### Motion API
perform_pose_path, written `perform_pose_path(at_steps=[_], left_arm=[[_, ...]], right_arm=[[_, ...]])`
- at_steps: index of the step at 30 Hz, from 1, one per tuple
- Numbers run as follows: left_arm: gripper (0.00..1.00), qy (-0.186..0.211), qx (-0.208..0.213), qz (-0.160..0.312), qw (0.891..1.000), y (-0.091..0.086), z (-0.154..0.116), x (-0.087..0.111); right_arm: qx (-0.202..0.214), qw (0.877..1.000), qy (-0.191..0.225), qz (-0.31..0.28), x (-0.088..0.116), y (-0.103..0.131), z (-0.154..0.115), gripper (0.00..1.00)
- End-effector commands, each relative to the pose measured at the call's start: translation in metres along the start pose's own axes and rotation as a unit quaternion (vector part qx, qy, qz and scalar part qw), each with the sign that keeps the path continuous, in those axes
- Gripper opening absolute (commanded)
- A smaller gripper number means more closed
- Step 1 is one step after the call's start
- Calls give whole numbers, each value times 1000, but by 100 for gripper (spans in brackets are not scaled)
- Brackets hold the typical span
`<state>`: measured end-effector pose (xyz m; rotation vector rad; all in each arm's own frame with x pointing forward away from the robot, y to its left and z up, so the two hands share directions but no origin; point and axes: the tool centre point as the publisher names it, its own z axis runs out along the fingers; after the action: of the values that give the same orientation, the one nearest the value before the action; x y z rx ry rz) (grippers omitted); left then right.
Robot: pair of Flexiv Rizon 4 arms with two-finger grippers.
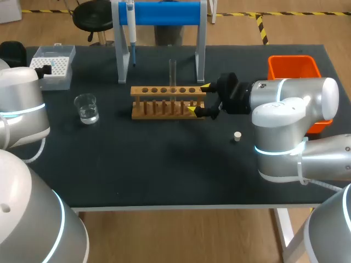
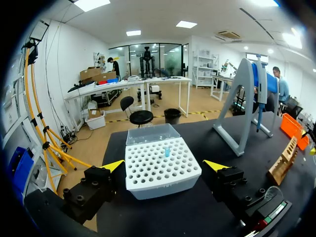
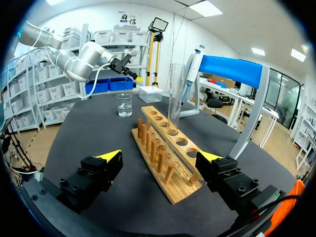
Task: Invert the test tube, pick up the pipette, mount the tip to pipette, aspirate from beaker and dispense into the tube, eject the tip, return the pipette, and cap with the stopper.
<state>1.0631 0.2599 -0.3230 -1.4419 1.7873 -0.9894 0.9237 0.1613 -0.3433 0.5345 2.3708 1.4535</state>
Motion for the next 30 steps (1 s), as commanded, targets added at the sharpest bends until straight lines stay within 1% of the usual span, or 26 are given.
perform_pose_path(at_steps=[1, 10, 12, 19, 21, 22, 23, 30], left_arm=[[100, -1, 3, 0, 1000, 1, 1, 0], [100, -1, 3, 0, 1000, 1, 1, 0], [100, -6, 5, 3, 1000, 0, 3, 0], [100, -8, 9, 3, 1000, 2, 14, 1], [100, -8, 15, -3, 1000, 4, 18, 0], [100, -3, 28, -11, 1000, 4, 19, 0], [100, -9, 26, -10, 1000, 4, 20, 0], [100, -11, 32, 0, 999, 1, 35, 4]], right_arm=[[-1, 1000, -1, 0, 1, 0, 0, 100], [-1, 1000, -1, 0, 1, 0, 0, 100], [-1, 1000, -1, 0, 1, 0, 0, 100], [-1, 1000, -1, 0, 1, 0, 0, 100], [-1, 1000, -1, 0, 1, 0, 0, 100], [-1, 1000, -1, 0, 1, 0, 0, 100], [-1, 1000, -1, 0, 1, 0, 0, 100], [-1, 1000, -1, 0, 1, 0, 0, 100]])
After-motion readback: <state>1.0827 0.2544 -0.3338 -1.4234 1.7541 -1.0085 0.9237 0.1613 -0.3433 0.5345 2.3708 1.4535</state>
